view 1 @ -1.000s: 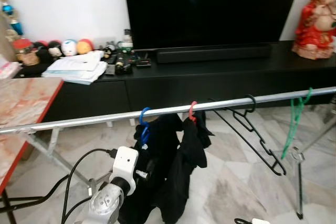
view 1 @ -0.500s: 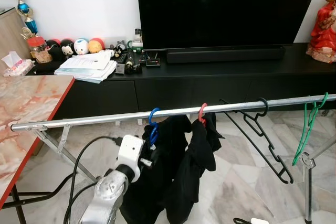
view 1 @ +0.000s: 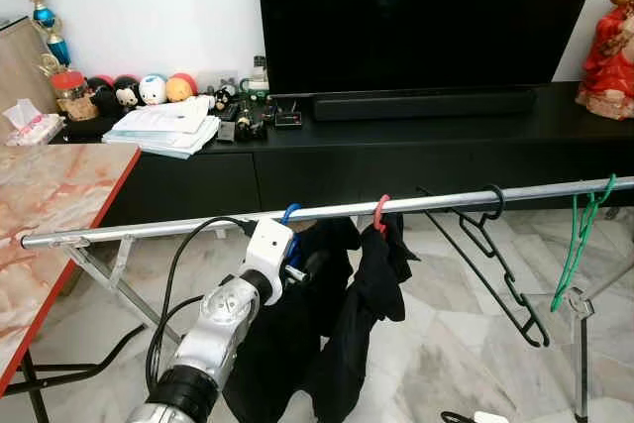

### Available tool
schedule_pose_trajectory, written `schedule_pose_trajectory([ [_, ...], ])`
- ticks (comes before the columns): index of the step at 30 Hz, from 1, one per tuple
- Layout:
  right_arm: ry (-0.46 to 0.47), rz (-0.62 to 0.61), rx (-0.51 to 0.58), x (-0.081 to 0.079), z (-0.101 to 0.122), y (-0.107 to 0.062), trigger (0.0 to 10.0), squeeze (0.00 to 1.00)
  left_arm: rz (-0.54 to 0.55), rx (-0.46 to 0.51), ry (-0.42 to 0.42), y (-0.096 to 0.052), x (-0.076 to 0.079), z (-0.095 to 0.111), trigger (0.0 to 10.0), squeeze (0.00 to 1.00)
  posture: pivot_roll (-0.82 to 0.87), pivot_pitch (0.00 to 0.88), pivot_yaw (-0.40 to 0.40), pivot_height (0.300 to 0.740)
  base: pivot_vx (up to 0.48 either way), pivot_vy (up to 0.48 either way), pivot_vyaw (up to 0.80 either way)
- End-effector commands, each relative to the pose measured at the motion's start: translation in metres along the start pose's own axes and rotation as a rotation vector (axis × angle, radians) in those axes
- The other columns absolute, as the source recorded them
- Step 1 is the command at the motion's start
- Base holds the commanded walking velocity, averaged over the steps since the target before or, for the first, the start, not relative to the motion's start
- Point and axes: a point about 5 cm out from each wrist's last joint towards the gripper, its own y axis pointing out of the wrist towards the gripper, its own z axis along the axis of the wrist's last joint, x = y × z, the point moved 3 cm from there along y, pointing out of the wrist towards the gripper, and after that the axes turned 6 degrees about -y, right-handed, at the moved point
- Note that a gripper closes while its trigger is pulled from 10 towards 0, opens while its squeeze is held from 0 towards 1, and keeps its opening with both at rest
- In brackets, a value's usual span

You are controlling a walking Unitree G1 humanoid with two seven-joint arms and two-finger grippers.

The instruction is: Hang hanger

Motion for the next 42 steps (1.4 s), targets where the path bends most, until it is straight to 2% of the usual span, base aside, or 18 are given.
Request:
schedule_pose_trajectory([
  [1,0.011,-0.005,0.002,0.001,0.002,0.000,10.0,0.00,-0.012,-0.058,0.012,0.002,-0.002,-0.006,10.0,0.00,-0.04,0.021,0.012,0.740,0.000,0.000,0.00],
  [2,0.010,-0.005,0.002,0.001,0.002,0.000,10.0,0.00,-0.001,-0.060,-0.004,0.003,-0.003,-0.006,10.0,0.00,-0.04,0.024,0.009,0.740,0.000,0.000,0.00],
  [3,0.008,-0.005,0.001,0.002,0.002,0.000,10.0,0.00,0.032,-0.057,-0.056,0.004,-0.007,-0.005,10.0,0.00,-0.04,0.025,0.005,0.740,0.000,0.000,0.00],
  [4,0.008,-0.005,0.001,0.002,0.002,0.000,10.0,0.00,0.032,-0.057,-0.056,0.004,-0.007,-0.005,10.0,0.00,-0.04,0.025,0.005,0.740,0.000,0.000,0.00],
  [5,0.006,-0.006,0.001,0.002,0.002,0.000,10.0,0.00,0.078,-0.064,-0.123,0.006,-0.012,-0.004,10.0,0.00,-0.04,0.027,0.002,0.740,0.000,0.000,0.00],
  [7,0.004,-0.006,0.001,0.002,0.002,0.000,10.0,0.00,0.109,-0.075,-0.167,0.008,-0.016,-0.004,10.0,0.00,-0.04,0.027,0.002,0.740,0.000,0.000,0.00],
  [8,0.003,-0.006,0.001,0.003,0.002,0.000,10.0,0.00,0.111,-0.073,-0.208,0.009,-0.016,-0.003,10.0,0.00,-0.04,0.027,-0.002,0.740,0.000,0.000,0.00],
  [11,0.001,-0.006,0.001,0.003,0.002,0.000,10.0,0.00,0.089,-0.083,-0.260,0.011,-0.011,-0.003,10.0,0.00,-0.04,0.027,-0.004,0.740,0.000,0.000,0.00],
  [15,0.000,-0.003,0.001,0.003,0.002,0.000,10.0,0.00,0.060,-0.141,-0.230,0.013,-0.005,-0.010,10.0,0.00,-0.04,0.026,-0.002,0.740,0.000,0.000,0.00],
  [20,0.003,-0.003,0.002,0.002,0.002,0.000,10.0,0.00,0.033,-0.165,-0.218,0.015,0.001,-0.011,10.0,0.00,-0.05,0.024,0.001,0.740,0.000,0.000,0.00],
  [26,0.005,-0.003,0.002,0.002,0.002,0.000,10.0,0.00,0.038,-0.169,-0.081,0.017,0.002,-0.010,10.0,0.00,-0.05,0.020,0.002,0.740,0.000,0.000,0.00],
  [31,0.002,-0.002,0.003,0.002,0.002,0.000,10.0,0.00,0.050,-0.177,0.071,0.020,0.002,-0.005,10.0,0.00,-0.05,0.015,0.001,0.740,0.000,0.000,0.00],
  [38,-0.003,0.000,0.004,0.001,0.003,0.000,10.0,0.00,0.076,-0.220,0.112,0.022,-0.001,-0.008,10.0,0.00,-0.05,0.012,0.001,0.740,0.000,0.000,0.00],
  [42,-0.007,0.002,0.004,0.001,0.004,0.001,10.0,0.00,0.105,-0.285,0.126,0.020,-0.007,-0.017,10.0,0.00,-0.05,0.011,0.000,0.740,0.000,0.000,0.00],
])
